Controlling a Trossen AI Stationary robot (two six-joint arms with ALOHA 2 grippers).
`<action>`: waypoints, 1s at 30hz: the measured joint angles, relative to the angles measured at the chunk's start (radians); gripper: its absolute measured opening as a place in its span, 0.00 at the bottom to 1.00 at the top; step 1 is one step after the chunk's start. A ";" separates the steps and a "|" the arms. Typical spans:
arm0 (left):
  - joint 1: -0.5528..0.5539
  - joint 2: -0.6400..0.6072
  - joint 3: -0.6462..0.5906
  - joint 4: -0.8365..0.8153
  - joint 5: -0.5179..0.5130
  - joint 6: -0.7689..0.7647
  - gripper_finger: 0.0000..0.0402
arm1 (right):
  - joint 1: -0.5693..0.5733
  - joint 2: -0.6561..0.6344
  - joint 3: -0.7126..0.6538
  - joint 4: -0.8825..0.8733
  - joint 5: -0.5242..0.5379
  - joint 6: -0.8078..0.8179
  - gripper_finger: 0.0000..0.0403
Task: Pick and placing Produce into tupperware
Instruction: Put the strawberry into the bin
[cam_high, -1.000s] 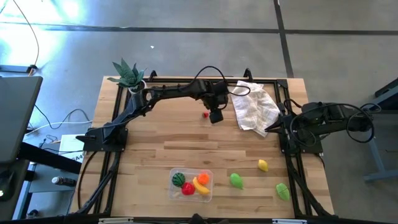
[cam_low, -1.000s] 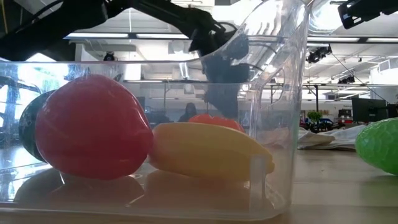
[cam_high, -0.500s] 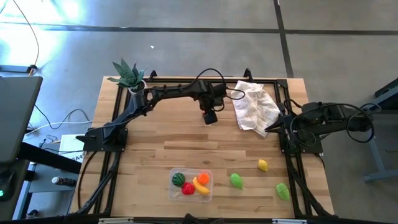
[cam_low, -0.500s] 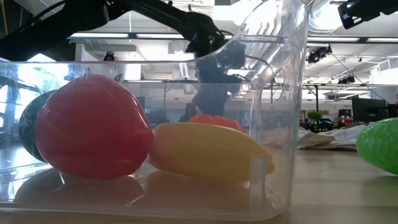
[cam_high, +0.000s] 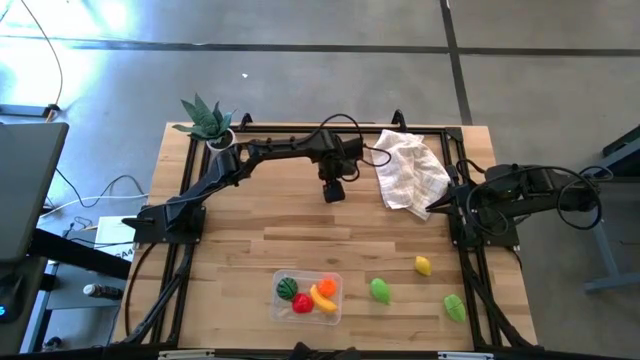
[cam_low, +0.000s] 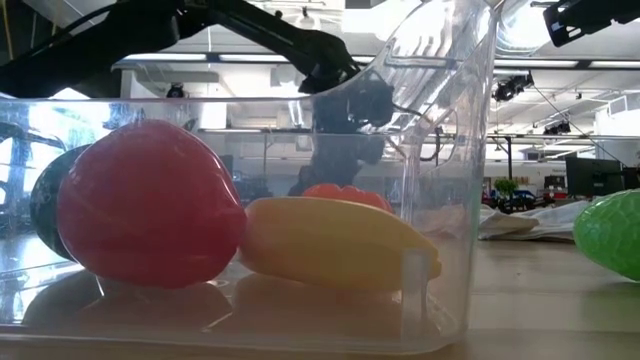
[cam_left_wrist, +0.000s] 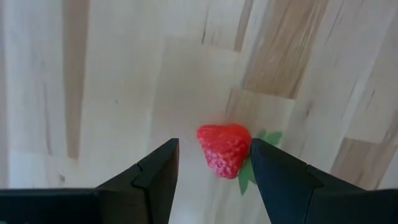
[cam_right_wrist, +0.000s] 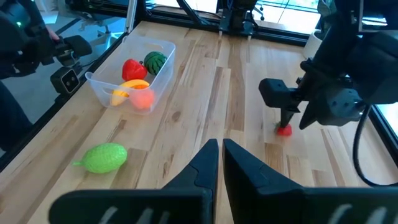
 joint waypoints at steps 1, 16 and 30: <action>0.000 0.001 0.001 0.001 0.001 0.000 0.47 | 0.000 0.000 0.000 0.000 0.000 0.000 0.04; -0.002 0.014 0.000 -0.031 0.067 -0.034 0.47 | 0.000 0.000 0.000 0.000 0.000 0.000 0.04; -0.002 0.014 0.000 -0.053 0.146 -0.061 0.47 | 0.000 0.000 0.000 0.000 0.000 0.000 0.04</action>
